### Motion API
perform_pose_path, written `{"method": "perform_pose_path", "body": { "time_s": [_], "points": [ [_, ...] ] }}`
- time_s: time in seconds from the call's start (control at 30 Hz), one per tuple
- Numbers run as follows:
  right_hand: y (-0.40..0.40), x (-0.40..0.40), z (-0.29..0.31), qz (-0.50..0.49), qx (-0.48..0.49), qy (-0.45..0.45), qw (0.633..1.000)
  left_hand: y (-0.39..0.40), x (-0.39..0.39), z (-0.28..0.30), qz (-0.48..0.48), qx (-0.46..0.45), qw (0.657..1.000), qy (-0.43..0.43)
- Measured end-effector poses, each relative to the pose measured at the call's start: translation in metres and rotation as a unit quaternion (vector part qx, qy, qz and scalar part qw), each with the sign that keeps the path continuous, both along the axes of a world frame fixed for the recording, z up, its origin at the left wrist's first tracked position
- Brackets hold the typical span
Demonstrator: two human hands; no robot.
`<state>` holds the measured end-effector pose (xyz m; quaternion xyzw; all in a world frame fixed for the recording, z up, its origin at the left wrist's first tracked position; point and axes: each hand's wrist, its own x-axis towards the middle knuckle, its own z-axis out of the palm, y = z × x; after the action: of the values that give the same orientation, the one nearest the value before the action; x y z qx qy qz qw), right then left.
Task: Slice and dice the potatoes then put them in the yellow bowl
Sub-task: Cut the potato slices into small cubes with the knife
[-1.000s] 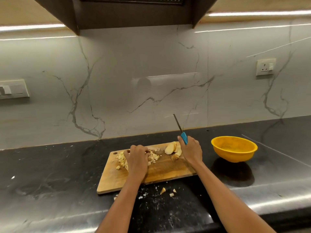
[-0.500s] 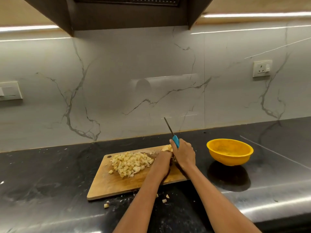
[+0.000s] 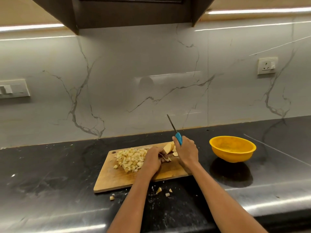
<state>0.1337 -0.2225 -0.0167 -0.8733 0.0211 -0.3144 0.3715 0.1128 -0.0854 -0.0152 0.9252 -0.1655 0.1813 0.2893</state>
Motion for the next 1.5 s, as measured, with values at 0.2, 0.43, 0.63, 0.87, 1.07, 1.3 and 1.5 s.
{"method": "perform_pose_path", "body": {
  "time_s": [0.2,0.43,0.63,0.87,1.07,1.3,1.5],
  "points": [
    [0.004,-0.013,0.0,0.026,0.015,0.038,0.999,0.012,-0.01,-0.002,-0.028,-0.061,0.995,0.074],
    [0.002,-0.033,0.001,0.063,0.039,0.091,0.993,0.013,-0.014,-0.004,-0.026,-0.081,0.995,0.059],
    [-0.006,-0.07,0.004,0.093,0.001,0.201,0.975,0.002,-0.018,-0.007,0.003,-0.077,0.996,0.035],
    [-0.014,-0.102,0.003,0.057,-0.127,0.232,0.963,-0.009,-0.024,-0.012,0.033,-0.051,0.998,-0.01],
    [-0.007,-0.116,0.011,0.064,-0.09,0.313,0.943,-0.004,-0.025,-0.013,0.019,-0.068,0.997,0.002],
    [0.007,-0.123,0.006,0.044,-0.105,0.29,0.95,-0.002,-0.021,-0.014,0.04,-0.074,0.996,0.004],
    [0.016,-0.125,0.01,0.038,-0.106,0.32,0.941,-0.001,-0.02,-0.014,0.038,-0.081,0.996,0.01]
  ]
}}
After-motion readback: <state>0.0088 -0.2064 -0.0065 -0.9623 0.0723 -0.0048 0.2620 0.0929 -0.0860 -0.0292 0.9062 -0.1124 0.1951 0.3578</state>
